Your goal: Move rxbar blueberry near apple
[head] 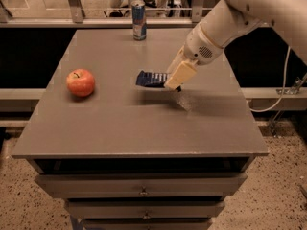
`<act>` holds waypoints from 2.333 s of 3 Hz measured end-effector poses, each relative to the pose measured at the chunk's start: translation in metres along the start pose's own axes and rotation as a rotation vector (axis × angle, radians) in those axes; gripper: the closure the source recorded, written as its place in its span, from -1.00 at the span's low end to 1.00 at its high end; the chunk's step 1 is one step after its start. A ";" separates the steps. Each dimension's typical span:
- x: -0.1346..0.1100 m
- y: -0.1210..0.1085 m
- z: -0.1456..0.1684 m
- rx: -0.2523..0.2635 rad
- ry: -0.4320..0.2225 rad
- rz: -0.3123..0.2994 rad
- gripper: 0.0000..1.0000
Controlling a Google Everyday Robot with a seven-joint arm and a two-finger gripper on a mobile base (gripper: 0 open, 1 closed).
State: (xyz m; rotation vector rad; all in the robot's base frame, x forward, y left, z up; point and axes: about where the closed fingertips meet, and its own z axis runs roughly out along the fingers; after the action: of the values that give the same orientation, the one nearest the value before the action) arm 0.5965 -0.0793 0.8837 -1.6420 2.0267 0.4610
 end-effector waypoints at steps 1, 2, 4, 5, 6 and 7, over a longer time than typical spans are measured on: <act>-0.021 -0.006 0.031 -0.030 -0.034 0.005 1.00; -0.035 -0.006 0.048 -0.047 -0.060 0.004 1.00; -0.068 0.004 0.076 -0.088 -0.123 -0.012 1.00; -0.076 0.007 0.081 -0.096 -0.130 -0.013 0.70; -0.081 0.009 0.083 -0.102 -0.143 -0.013 0.09; -0.082 0.010 0.083 -0.103 -0.149 -0.014 -0.38</act>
Offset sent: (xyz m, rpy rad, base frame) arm 0.0245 0.0715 -0.0228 0.0995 0.0299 0.0310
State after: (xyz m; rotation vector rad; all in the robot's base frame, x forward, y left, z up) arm 0.6133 0.0346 0.8617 -1.6285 1.9097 0.6719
